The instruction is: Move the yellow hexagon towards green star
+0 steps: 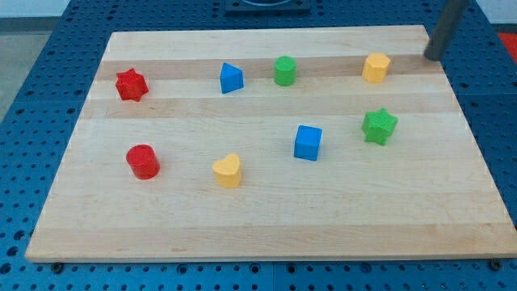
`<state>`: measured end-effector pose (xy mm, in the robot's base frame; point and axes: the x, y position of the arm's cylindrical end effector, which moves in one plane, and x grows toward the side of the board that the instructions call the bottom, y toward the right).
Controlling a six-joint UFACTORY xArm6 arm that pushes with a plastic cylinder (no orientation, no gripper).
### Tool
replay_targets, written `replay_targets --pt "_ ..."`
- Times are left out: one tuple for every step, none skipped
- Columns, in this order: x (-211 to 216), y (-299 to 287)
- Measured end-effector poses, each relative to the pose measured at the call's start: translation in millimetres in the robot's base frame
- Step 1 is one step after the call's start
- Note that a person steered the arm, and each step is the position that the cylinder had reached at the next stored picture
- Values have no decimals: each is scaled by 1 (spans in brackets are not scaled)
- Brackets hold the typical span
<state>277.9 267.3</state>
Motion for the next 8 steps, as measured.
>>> replay_targets --pt "18 -28" --pt "42 -35" --pt "40 -44" --pt "24 -43" --pt "8 -52" --pt "10 -103" --pt "45 -147" --pt "72 -165"
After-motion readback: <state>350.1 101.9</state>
